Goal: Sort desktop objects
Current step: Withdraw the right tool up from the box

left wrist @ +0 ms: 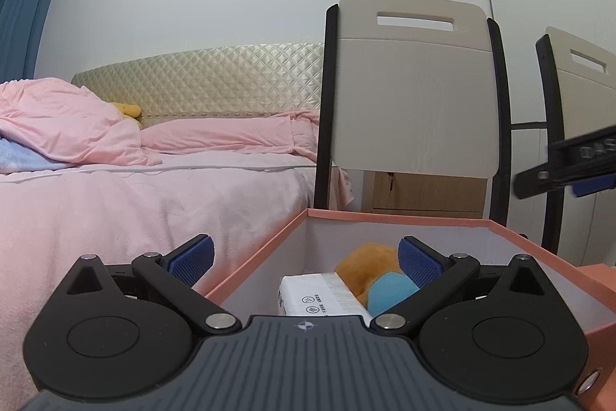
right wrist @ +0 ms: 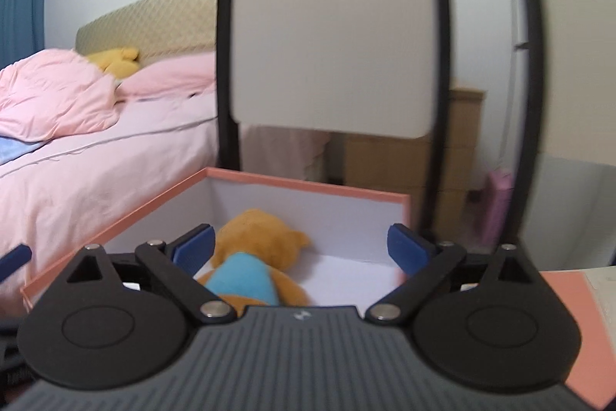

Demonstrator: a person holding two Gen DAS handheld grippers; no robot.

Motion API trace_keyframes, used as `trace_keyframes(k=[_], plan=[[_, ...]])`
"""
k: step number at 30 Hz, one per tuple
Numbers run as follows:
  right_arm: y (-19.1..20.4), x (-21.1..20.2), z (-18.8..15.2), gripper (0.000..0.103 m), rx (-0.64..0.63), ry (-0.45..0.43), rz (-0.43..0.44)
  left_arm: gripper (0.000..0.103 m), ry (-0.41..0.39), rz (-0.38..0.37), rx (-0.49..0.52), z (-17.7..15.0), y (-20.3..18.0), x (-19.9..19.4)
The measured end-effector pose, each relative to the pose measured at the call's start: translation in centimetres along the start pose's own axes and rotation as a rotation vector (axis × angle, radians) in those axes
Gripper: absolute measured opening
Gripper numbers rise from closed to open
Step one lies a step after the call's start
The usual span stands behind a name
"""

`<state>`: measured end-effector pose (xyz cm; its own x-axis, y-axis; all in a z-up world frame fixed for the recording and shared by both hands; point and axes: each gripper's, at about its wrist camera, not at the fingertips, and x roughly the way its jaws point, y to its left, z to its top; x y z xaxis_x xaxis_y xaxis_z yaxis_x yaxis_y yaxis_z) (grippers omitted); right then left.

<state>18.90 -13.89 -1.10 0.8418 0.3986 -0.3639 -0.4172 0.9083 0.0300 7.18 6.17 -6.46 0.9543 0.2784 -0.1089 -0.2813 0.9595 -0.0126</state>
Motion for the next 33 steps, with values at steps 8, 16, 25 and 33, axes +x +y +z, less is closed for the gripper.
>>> trace_keyframes(k=[8, 16, 25, 33], plan=[[-1.6, -5.2, -3.9, 0.103, 0.011, -0.122, -0.097, 0.103, -0.005, 0.002, 0.007, -0.1, -0.2, -0.2], [-1.7, -6.9, -5.6, 0.103, 0.05, -0.179, -0.14, 0.103, -0.017, -0.011, 0.013, 0.0, -0.5, -0.6], [-1.1, -8.5, -6.8, 0.103, 0.063, -0.228, -0.166, 0.103, -0.027, -0.024, 0.016, 0.1, -0.6, -1.1], [-1.0, -9.1, -7.0, 0.103, 0.065, -0.24, -0.143, 0.103, -0.034, -0.039, 0.025, 0.0, -1.0, -1.4]])
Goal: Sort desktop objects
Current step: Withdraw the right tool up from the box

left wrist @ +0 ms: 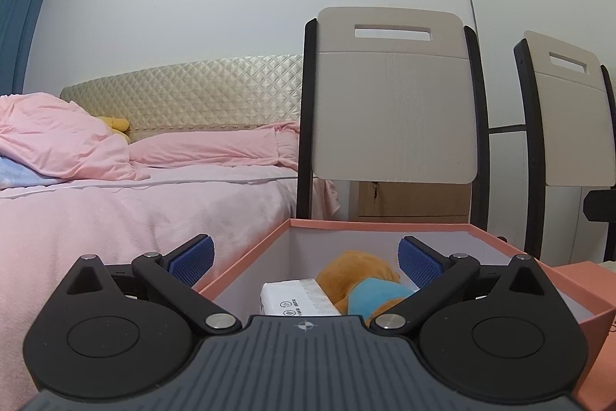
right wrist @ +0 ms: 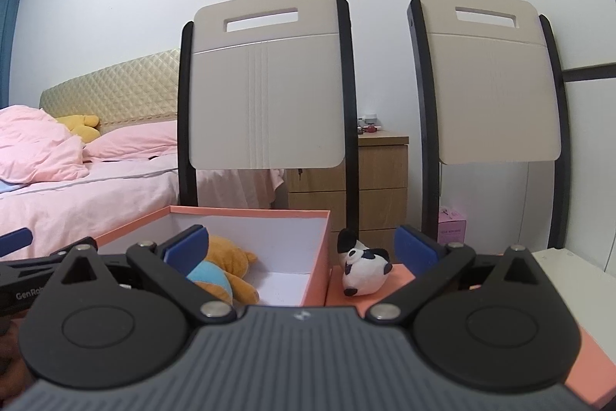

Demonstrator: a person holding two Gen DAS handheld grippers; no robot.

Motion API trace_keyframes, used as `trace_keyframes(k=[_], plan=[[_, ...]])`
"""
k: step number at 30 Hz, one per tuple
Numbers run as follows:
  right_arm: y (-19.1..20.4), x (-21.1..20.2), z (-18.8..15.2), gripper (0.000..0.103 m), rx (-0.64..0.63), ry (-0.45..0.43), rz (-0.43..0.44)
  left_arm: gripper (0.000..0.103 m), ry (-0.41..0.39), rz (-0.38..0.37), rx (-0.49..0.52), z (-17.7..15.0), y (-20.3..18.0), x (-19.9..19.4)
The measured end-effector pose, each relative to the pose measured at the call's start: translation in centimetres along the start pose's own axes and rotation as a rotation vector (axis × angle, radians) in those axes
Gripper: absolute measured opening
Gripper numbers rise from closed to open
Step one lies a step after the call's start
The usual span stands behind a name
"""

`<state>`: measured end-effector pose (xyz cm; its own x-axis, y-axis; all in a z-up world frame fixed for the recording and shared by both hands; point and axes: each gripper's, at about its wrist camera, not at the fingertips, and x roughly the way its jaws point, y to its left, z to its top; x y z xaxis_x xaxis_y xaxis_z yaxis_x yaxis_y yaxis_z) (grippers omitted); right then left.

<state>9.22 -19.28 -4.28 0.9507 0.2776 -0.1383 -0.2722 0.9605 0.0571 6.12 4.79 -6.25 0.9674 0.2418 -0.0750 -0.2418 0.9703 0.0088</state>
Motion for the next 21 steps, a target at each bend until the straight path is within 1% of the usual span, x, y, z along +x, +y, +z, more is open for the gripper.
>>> trace_keyframes(k=[3, 14, 18, 21], plan=[[-0.3, -0.22, 0.02, 0.103, 0.011, -0.007, 0.024, 0.103, -0.001, -0.003, -0.002, 0.03, -0.02, -0.08], [-0.25, -0.09, 0.0, 0.103, 0.021, -0.011, 0.024, 0.103, 0.003, -0.028, 0.003, -0.02, -0.21, -0.18], [-0.23, -0.06, 0.0, 0.103, 0.017, -0.007, 0.024, 0.103, 0.006, -0.048, -0.004, 0.07, -0.21, -0.26], [-0.31, -0.08, 0.06, 0.103, 0.017, -0.008, 0.022, 0.103, 0.0, -0.052, 0.012, 0.03, -0.64, -0.51]])
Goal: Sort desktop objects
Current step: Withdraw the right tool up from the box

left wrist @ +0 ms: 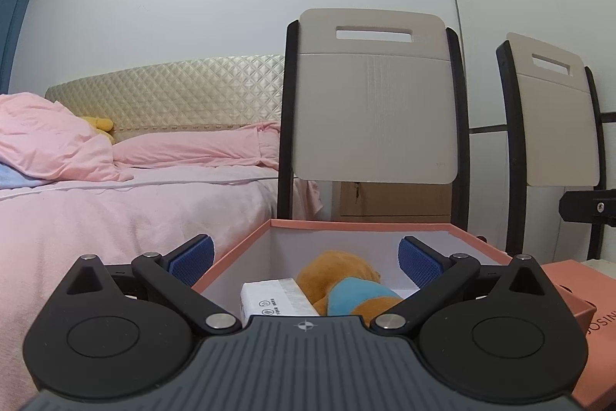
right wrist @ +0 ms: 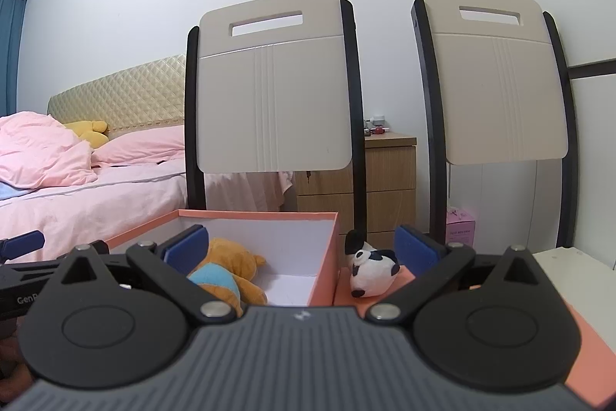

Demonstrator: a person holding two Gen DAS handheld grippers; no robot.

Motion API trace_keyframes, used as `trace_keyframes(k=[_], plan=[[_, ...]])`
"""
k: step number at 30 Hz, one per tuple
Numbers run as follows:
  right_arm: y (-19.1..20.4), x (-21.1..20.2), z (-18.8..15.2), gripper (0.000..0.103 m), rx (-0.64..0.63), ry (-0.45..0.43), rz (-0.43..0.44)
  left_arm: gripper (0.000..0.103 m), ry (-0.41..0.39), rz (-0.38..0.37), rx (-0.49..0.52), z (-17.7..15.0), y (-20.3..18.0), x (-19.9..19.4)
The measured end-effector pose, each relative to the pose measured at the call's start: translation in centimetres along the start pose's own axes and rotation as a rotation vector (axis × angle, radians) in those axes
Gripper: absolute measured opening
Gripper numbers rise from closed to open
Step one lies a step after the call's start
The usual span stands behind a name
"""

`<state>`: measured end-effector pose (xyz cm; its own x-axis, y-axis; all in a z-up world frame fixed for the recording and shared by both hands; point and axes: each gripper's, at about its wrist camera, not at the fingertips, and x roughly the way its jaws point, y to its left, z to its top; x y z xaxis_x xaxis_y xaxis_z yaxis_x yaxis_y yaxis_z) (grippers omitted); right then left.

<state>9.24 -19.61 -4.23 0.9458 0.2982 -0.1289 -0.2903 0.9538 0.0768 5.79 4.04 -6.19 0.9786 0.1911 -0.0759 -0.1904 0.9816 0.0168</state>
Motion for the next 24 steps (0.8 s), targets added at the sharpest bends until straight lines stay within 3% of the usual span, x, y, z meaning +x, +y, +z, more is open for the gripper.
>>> trace_keyframes(k=[11, 18, 24], plan=[[-0.2, 0.0, 0.0, 0.103, 0.01, 0.005, -0.008, 0.103, 0.001, 0.026, 0.053, 0.1, -1.4, -0.3], [-0.2, -0.1, 0.0, 0.103, 0.011, 0.003, -0.012, 0.103, -0.013, -0.029, 0.05, 0.0, -1.3, -0.7], [-0.3, -0.2, 0.1, 0.103, 0.012, 0.001, -0.016, 0.103, -0.011, -0.031, 0.073, -0.3, -1.9, -0.4]])
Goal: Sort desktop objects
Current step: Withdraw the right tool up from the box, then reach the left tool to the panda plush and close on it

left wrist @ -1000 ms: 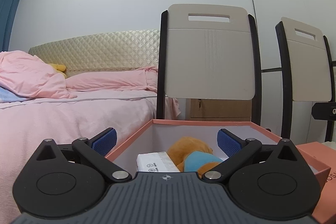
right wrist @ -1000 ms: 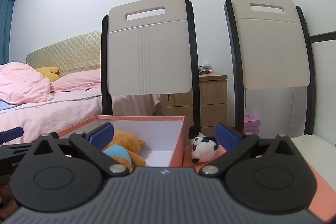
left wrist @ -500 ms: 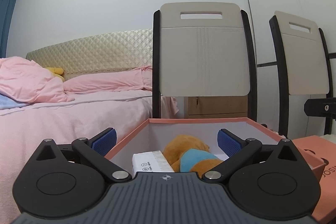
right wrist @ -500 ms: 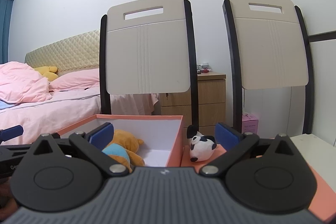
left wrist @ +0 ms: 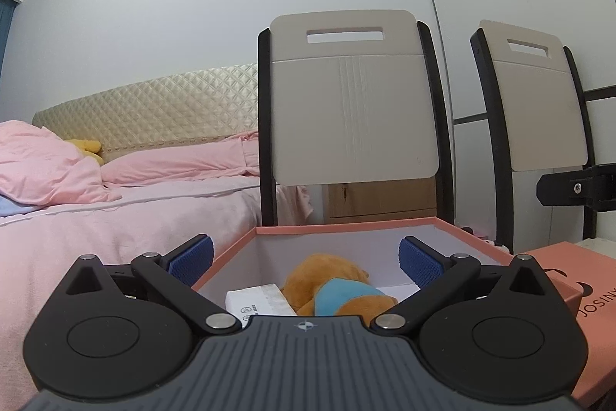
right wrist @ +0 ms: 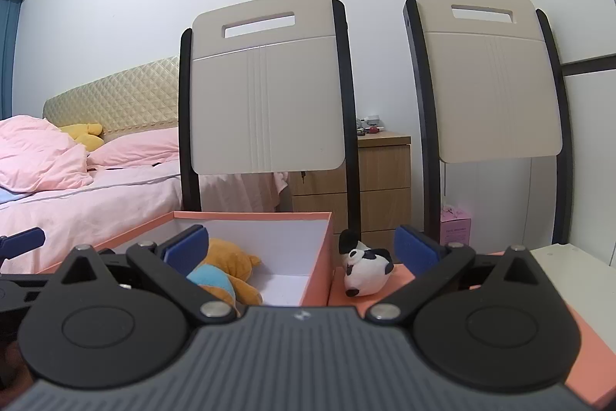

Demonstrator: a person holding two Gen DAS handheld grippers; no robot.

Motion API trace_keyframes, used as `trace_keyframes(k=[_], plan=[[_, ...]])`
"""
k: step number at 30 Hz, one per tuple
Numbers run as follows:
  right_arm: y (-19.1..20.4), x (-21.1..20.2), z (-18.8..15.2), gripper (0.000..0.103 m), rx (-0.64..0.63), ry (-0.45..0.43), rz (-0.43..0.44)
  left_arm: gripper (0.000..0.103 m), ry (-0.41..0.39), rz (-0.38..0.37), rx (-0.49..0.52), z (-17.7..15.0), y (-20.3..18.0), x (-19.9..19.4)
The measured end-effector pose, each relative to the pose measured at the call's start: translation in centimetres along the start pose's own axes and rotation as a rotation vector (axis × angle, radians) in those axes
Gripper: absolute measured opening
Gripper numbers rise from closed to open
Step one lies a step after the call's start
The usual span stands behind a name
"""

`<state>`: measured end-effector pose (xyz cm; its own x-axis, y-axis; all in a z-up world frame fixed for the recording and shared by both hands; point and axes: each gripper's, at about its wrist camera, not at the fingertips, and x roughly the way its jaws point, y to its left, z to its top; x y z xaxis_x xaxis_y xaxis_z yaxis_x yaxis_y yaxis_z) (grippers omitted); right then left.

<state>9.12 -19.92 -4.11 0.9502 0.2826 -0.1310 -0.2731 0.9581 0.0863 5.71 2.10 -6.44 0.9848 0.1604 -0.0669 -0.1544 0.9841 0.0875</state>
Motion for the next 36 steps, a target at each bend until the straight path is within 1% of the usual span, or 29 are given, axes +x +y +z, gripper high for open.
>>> trace_keyframes(k=[6, 8, 10, 12, 14, 15, 18, 20, 22, 25, 28, 32, 34, 36], plan=[[-0.1, -0.1, 0.1, 0.103, 0.002, -0.001, -0.003, 0.103, 0.015, -0.003, -0.053, 0.1, 0.6, 0.5], [-0.1, -0.2, 0.1, 0.103, 0.002, 0.0, -0.003, 0.103, 0.002, -0.014, -0.098, 0.2, 0.9, 0.4], [-0.1, -0.2, 0.1, 0.103, 0.003, 0.0, -0.004, 0.103, -0.007, -0.016, -0.118, 0.3, 1.1, 0.3], [-0.2, -0.3, 0.1, 0.103, 0.003, 0.0, -0.004, 0.103, -0.016, -0.003, -0.09, 0.3, 0.8, 0.3], [-0.2, -0.3, 0.1, 0.103, 0.003, 0.001, -0.007, 0.103, -0.003, 0.002, -0.039, 0.2, 0.3, 0.4], [-0.2, -0.3, 0.1, 0.103, 0.003, 0.001, -0.009, 0.103, 0.006, -0.005, -0.03, 0.2, 0.1, 0.5], [-0.2, -0.4, 0.1, 0.103, -0.01, -0.001, -0.035, 0.103, 0.015, -0.041, -0.047, 0.2, 0.2, 0.4], [-0.4, -0.5, 0.1, 0.103, -0.017, 0.002, -0.06, 0.103, -0.011, -0.057, -0.06, 0.2, 0.2, -0.1], [-0.8, -0.9, 0.3, 0.103, -0.015, -0.006, -0.079, 0.103, -0.026, -0.067, -0.05, 0.4, -0.2, -0.5], [-1.9, -1.8, 0.7, 0.103, -0.023, -0.025, -0.116, 0.103, -0.057, -0.038, -0.043, 0.9, -1.6, -1.1], [-3.9, -3.0, 1.2, 0.103, -0.007, -0.044, -0.14, 0.103, -0.067, -0.086, -0.038, 1.7, -4.0, -1.3], [-7.4, -5.3, 1.7, 0.103, 0.071, -0.071, -0.174, 0.103, -0.072, -0.151, -0.036, 2.7, -8.6, -1.2], [-9.1, -6.7, 1.9, 0.103, 0.104, -0.084, -0.187, 0.103, -0.06, -0.163, -0.029, 3.5, -11.7, -0.2], [-10.6, -8.0, 1.9, 0.103, 0.133, -0.098, -0.186, 0.103, -0.03, -0.181, -0.026, 4.4, -15.0, 1.6]])
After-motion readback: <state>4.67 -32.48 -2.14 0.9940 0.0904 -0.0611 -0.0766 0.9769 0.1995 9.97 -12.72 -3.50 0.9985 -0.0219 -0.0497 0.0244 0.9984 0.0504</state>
